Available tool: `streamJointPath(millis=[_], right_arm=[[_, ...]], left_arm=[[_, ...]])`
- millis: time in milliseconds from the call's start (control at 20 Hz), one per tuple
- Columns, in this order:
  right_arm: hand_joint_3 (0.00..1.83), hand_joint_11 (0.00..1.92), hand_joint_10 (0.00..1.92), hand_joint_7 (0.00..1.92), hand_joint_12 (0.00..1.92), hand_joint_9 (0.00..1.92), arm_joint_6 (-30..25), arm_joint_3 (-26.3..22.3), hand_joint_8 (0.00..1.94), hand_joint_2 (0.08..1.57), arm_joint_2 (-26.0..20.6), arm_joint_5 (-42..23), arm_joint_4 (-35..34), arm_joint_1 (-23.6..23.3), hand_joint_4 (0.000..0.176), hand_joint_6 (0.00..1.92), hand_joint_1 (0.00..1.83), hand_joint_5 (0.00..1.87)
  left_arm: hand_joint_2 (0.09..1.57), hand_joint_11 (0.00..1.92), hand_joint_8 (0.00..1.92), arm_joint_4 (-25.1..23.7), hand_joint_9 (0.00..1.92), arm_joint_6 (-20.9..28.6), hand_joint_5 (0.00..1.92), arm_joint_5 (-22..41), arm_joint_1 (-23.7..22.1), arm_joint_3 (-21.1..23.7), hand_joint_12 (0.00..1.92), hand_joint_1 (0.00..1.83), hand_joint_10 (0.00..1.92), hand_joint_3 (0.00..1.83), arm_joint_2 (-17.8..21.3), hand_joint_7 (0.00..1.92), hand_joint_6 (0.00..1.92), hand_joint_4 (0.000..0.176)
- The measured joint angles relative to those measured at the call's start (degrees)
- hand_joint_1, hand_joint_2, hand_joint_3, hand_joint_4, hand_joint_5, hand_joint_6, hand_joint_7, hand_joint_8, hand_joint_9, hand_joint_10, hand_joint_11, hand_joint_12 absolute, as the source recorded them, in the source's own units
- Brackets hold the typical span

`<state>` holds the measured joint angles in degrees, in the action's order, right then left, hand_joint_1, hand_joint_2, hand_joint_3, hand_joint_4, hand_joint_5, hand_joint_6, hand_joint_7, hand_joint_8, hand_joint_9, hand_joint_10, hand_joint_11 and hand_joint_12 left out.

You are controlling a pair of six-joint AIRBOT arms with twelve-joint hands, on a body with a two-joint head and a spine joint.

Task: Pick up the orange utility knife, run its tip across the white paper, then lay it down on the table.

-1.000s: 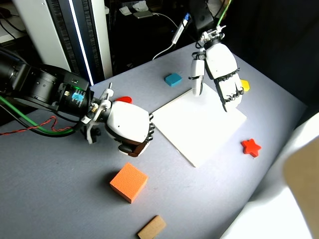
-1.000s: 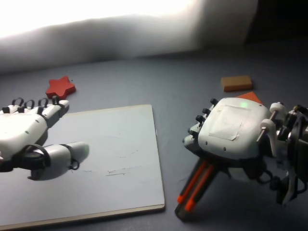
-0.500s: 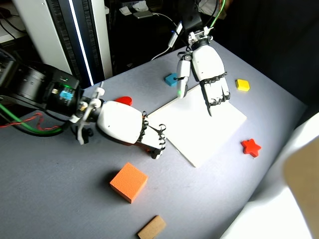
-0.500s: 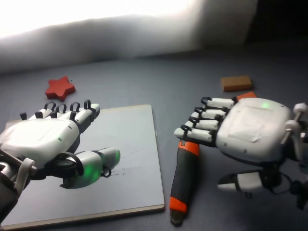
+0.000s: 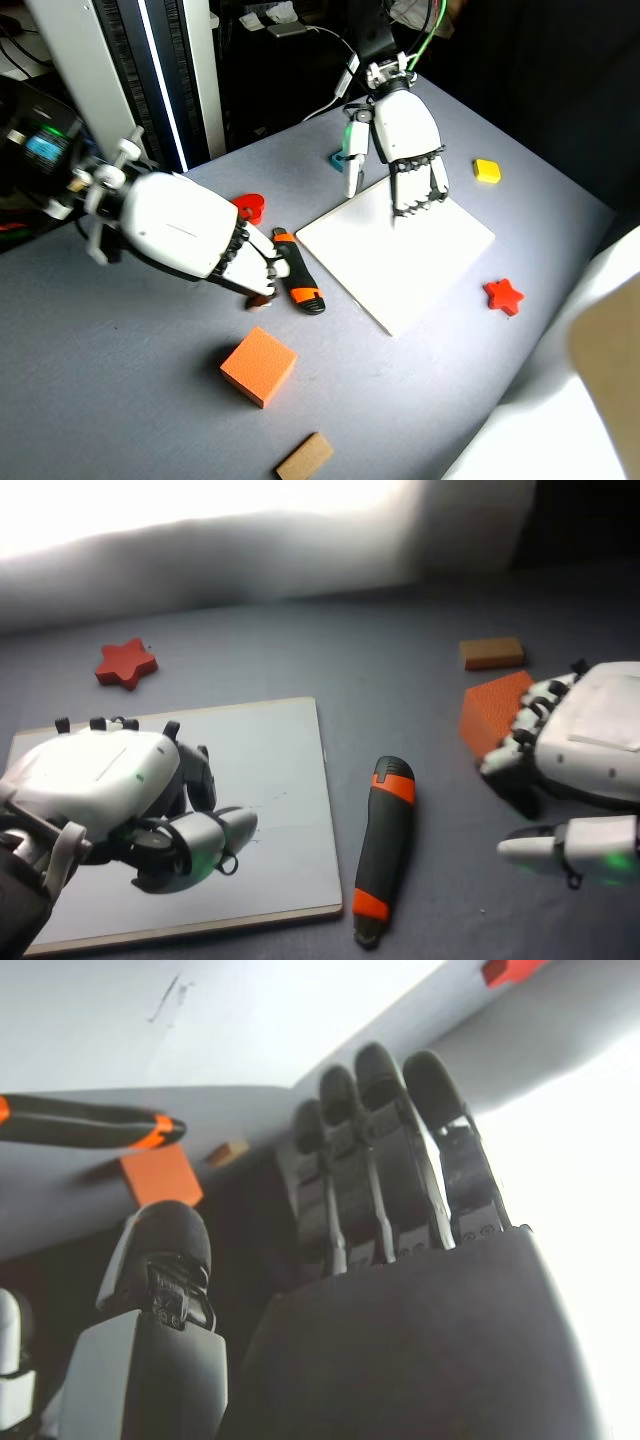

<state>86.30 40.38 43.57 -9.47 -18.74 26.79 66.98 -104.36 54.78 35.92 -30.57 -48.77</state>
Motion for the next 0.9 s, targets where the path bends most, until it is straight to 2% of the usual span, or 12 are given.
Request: streamJointPath(millis=[100, 200, 300, 450, 500, 550, 650, 750, 800, 900], right_arm=[[0.03, 1.06, 1.92, 1.11, 1.92, 1.12, 0.1, -1.4, 1.80, 1.46, -2.2, -1.1, 0.0, 0.2, 0.000, 1.68, 0.08, 0.96], [0.03, 1.20, 1.92, 1.20, 1.92, 1.23, 0.7, -2.1, 1.83, 1.51, -3.7, -4.4, -0.1, 1.0, 0.000, 1.77, 0.14, 1.04], [0.03, 1.23, 1.92, 1.18, 1.92, 1.23, 0.7, -3.0, 1.89, 1.55, -5.6, -4.4, -0.1, 1.0, 0.000, 1.91, 0.27, 0.99], [0.02, 1.16, 1.92, 1.18, 1.92, 1.19, -0.5, -3.0, 1.81, 1.56, -6.1, -4.8, -0.1, 1.0, 0.000, 1.85, 0.37, 0.96], [0.02, 1.13, 1.92, 1.19, 1.92, 1.18, -2.6, -3.0, 1.80, 1.57, -6.1, -6.1, -0.1, 1.0, 0.000, 1.85, 0.37, 0.97], [0.01, 1.11, 1.92, 1.18, 1.92, 1.18, -3.6, -3.1, 1.82, 1.56, -6.0, -7.8, -0.1, 1.0, 0.000, 1.87, 0.41, 0.97], [0.00, 1.07, 1.92, 1.15, 1.92, 1.15, -4.1, -3.1, 1.84, 1.55, -5.9, -12.1, -0.1, 1.3, 0.000, 1.89, 0.43, 0.96], [0.01, 1.06, 1.92, 1.14, 1.92, 1.14, -4.1, -3.1, 1.87, 1.56, -5.9, -13.7, -0.1, 1.3, 0.000, 1.91, 0.38, 0.95], [0.00, 1.07, 1.92, 1.15, 1.92, 1.15, -4.2, -3.2, 1.86, 1.55, -5.8, -13.9, 0.0, 1.5, 0.000, 1.87, 0.40, 0.95], [0.01, 1.08, 1.92, 1.15, 1.92, 1.15, -4.4, -3.2, 1.84, 1.57, -5.8, -14.2, 0.6, 2.7, 0.000, 1.81, 0.32, 0.94]], left_arm=[[1.41, 0.58, 1.66, -0.5, 0.76, -2.3, 0.74, 1.2, -1.2, 0.6, 1.92, 0.28, 1.90, 0.02, 0.0, 0.87, 1.52, 0.000], [1.45, 0.71, 1.78, -0.3, 0.88, -2.4, 0.78, 1.0, -1.4, 1.8, 1.92, 0.30, 1.92, 0.02, 0.0, 0.94, 1.69, 0.000], [1.48, 0.78, 1.76, 0.1, 0.94, -2.6, 0.82, 0.3, -1.4, 2.1, 1.92, 0.34, 1.92, 0.01, 0.0, 0.98, 1.70, 0.000], [1.51, 0.75, 1.84, -0.1, 0.94, -3.5, 0.83, 0.5, -2.6, 2.5, 1.92, 0.46, 1.92, 0.01, 0.0, 0.97, 1.84, 0.000], [1.45, 0.72, 1.84, -0.2, 0.91, -3.8, 0.55, 0.3, -3.2, 2.8, 1.92, 0.69, 1.92, 0.02, 0.0, 0.95, 1.84, 0.000], [1.44, 0.68, 1.82, -0.2, 0.88, -3.9, 0.49, 0.1, -3.6, 2.8, 1.92, 0.73, 1.92, 0.02, -0.1, 0.94, 1.84, 0.020], [1.43, 0.66, 1.77, 0.1, 0.86, -4.0, 0.49, 0.1, -4.1, 2.8, 1.92, 0.75, 1.92, 0.03, -0.1, 0.94, 1.82, 0.026], [1.42, 0.68, 1.83, 0.1, 0.87, -4.1, 0.50, 0.2, -4.4, 2.9, 1.92, 0.78, 1.92, 0.03, -0.3, 0.93, 1.80, 0.002], [1.42, 0.69, 1.85, 0.2, 0.88, -4.1, 0.50, 0.3, -4.5, 3.3, 1.92, 0.77, 1.92, 0.03, -0.4, 0.93, 1.80, 0.010], [1.43, 0.71, 1.83, -0.1, 0.89, -4.0, 0.48, -0.2, -4.5, 3.6, 1.92, 0.75, 1.92, 0.04, -0.4, 0.92, 1.83, 0.014]])
